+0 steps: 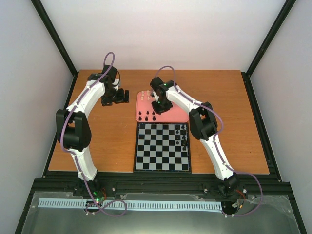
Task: Set up the chess pieces on the board
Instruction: Pick up the chess piece from the storage box, then place the chess piece on the chessboard.
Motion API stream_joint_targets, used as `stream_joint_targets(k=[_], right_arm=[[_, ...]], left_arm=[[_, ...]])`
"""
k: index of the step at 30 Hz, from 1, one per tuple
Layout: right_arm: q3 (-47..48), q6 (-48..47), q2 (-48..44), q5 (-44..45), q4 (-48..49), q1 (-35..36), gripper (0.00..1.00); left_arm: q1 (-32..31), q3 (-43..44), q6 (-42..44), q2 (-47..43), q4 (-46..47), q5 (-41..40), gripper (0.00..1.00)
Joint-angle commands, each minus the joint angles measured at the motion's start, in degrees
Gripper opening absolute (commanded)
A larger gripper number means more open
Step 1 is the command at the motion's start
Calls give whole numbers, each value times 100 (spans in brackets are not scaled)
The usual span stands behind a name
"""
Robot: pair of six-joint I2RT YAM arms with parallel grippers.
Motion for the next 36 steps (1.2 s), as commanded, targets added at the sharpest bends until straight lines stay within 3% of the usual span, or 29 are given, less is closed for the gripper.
stream_joint_targets(k=[1, 9, 24, 30, 36], right_arm=[[65, -16, 31, 14, -72, -18, 7], [-411, -128, -904, 80, -80, -15, 3], [-4785, 357, -4675, 77, 103, 625, 3], [-5760, 675, -5191, 83, 548, 1171, 3], [-6390, 912, -5373, 179, 1122, 1241, 3]], left_arm=[[2, 104, -50, -78, 46, 10, 100], [2, 179, -38, -100, -3, -17, 100], [2, 132, -47, -183, 38, -16, 100], [2, 122, -56, -217, 39, -49, 100], [2, 57, -56, -273, 69, -89, 100]])
